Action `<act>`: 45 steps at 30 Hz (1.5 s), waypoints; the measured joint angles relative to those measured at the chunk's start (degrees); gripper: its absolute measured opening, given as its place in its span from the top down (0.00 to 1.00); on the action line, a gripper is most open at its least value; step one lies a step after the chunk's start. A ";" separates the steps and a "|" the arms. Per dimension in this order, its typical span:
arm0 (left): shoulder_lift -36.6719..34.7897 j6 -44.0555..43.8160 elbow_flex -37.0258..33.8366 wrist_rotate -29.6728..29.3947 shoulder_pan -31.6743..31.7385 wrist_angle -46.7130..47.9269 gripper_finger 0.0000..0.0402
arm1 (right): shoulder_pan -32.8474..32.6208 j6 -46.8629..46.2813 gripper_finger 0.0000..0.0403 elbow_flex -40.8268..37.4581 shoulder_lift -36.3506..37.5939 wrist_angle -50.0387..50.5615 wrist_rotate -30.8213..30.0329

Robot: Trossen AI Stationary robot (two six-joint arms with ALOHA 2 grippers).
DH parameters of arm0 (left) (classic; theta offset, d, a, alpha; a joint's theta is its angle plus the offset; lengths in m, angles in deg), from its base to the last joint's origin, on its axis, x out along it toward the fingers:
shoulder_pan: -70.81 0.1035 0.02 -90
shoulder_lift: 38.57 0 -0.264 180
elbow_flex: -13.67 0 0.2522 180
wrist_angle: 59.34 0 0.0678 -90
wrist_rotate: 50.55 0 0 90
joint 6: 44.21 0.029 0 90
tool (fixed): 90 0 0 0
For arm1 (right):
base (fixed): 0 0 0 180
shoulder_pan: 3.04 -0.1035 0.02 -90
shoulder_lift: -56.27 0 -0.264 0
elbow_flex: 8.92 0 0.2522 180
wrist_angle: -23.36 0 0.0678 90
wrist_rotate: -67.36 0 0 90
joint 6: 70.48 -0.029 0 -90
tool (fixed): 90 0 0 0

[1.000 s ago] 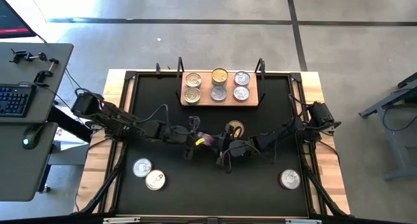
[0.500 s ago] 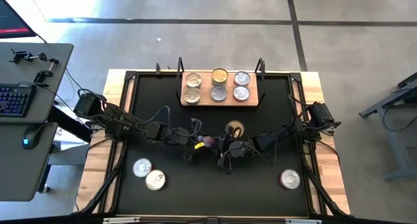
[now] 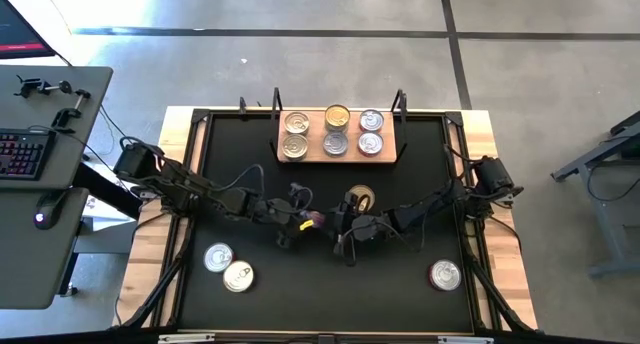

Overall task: Stack canned seafood by type on shelf
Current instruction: Stack the right blue canned tuna on the upper left canned tuna

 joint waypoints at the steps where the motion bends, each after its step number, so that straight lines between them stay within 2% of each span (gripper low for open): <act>1: -0.05 0.04 0.07 -0.47 -0.17 0.13 0.52 | 0.00 0.12 0.45 0.02 0.13 0.79 -0.08; 6: -2.05 0.68 0.58 -12.47 -1.99 4.26 0.55 | -1.16 -3.48 0.44 0.02 1.34 6.00 -6.10; 10: -4.92 3.73 4.20 -21.52 -3.28 6.90 0.53 | -2.99 -6.00 0.44 0.02 2.00 9.79 -10.31; 14: -5.79 14.24 8.14 -31.87 -1.93 5.62 0.54 | -4.22 -6.11 0.44 0.00 2.04 9.89 -12.67; 16: -5.81 20.32 10.29 -33.78 0.84 5.24 0.54 | -4.33 -6.05 0.44 0.01 2.04 9.86 -12.75; 21: -5.84 29.23 14.02 -31.90 11.62 5.14 0.54 | -4.31 -6.17 0.44 0.00 2.04 9.84 -12.77; 23: -5.84 30.03 14.65 -28.60 16.74 5.59 0.54 | -4.31 -6.15 0.44 0.00 2.04 9.84 -12.78; 27: -5.03 28.67 14.78 -18.15 25.91 7.11 0.54 | -4.31 -6.05 0.44 0.00 2.04 9.84 -12.75; 30: -3.27 29.40 14.78 -16.45 30.24 7.10 0.54 | -4.31 -6.13 0.44 0.00 2.04 9.84 -12.75; 40: 1.64 31.60 14.78 -16.25 34.65 6.55 0.54 | -4.26 -6.15 0.44 -0.03 2.04 9.84 -12.71; 45: 3.56 31.88 14.86 -19.06 34.68 5.88 0.54 | -4.26 -6.19 0.44 -0.04 2.04 9.84 -12.69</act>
